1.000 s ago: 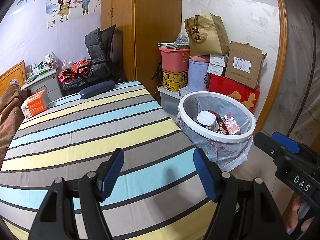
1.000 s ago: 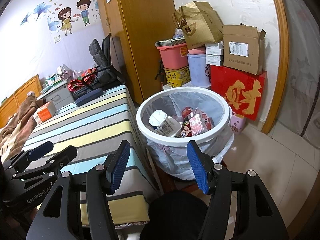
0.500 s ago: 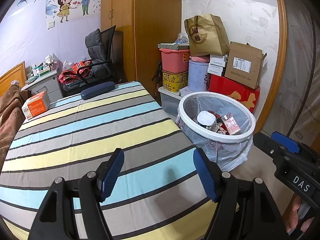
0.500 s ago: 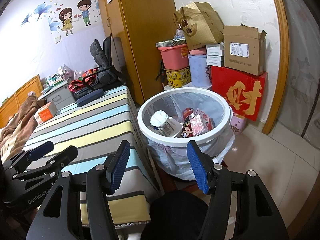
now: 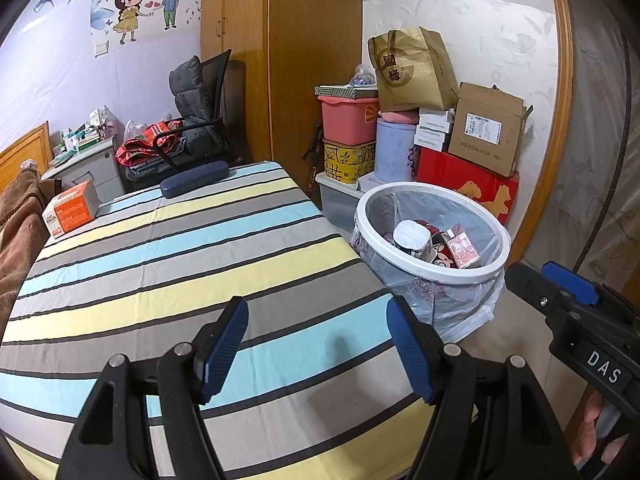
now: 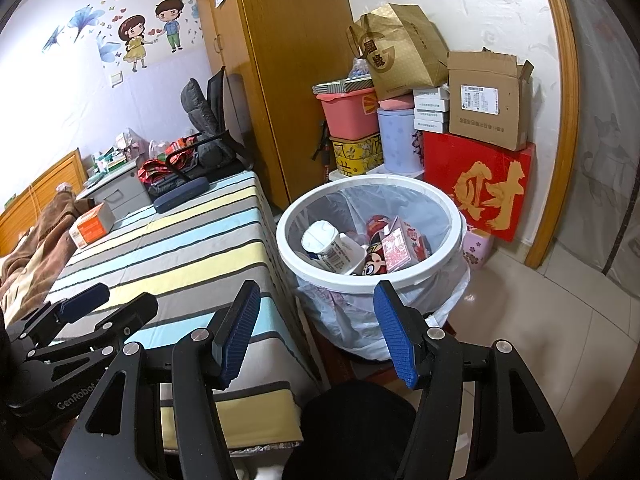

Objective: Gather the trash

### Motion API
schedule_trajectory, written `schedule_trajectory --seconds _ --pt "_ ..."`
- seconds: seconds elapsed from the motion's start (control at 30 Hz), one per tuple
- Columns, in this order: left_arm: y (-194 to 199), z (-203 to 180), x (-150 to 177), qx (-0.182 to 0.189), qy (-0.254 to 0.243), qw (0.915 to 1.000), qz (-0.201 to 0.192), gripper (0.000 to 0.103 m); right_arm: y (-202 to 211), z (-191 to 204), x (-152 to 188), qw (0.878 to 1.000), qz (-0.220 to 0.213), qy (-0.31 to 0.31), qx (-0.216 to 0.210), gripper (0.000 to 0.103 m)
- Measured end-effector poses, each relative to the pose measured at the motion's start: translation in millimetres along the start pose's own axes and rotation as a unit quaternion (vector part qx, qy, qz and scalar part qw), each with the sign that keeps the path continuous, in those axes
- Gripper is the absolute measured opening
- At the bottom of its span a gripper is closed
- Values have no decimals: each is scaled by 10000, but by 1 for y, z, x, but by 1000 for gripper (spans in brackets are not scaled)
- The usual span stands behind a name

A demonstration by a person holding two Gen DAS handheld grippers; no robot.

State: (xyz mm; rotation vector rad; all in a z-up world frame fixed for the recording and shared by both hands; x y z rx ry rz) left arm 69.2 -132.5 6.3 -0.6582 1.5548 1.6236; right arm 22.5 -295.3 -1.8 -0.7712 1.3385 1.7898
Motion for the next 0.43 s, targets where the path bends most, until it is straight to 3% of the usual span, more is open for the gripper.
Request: schedule_trajectory --seconds 0.43 --pt "1 -1 2 13 1 10000 19 73 1 1 0 10000 -13 2 -5 61"
Point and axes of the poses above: each gripper's, at about its wrist camera, not at the fingertips, and y roughly against the way its jaws point, z to its left, x to its underside, the point moved 3 cm from there along -y, roughly the way its jaws point, and after that the axes turned 14 degrees about -x, right-handed, at the moved point
